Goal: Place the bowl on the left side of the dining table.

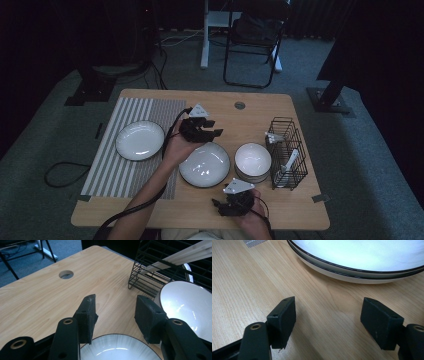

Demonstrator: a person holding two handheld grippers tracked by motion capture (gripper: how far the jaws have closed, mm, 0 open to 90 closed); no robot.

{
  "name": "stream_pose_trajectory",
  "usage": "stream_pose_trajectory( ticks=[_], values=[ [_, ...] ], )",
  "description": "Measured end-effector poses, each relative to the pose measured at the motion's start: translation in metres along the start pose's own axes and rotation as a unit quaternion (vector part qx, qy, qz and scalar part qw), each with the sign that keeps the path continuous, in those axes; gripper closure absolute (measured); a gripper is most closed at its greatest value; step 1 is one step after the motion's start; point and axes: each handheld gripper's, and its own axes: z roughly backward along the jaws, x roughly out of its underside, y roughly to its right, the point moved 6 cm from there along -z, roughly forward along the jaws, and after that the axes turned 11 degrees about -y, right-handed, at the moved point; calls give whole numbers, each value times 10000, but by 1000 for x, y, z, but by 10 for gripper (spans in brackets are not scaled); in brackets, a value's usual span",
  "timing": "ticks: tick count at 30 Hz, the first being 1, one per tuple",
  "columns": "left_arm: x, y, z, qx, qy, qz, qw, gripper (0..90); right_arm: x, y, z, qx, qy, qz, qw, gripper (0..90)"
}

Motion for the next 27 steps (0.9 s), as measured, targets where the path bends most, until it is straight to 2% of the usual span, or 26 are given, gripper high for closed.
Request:
stream_pose_trajectory(
  ticks=[13,27],
  values=[
    [-9,19,-13,191,-63,-168,9997,527,0,0,0,0,0,6,10000,280],
    [-11,41,-32,369,-244,-368,9983,528,0,0,0,0,-7,35,10000,281]
  ],
)
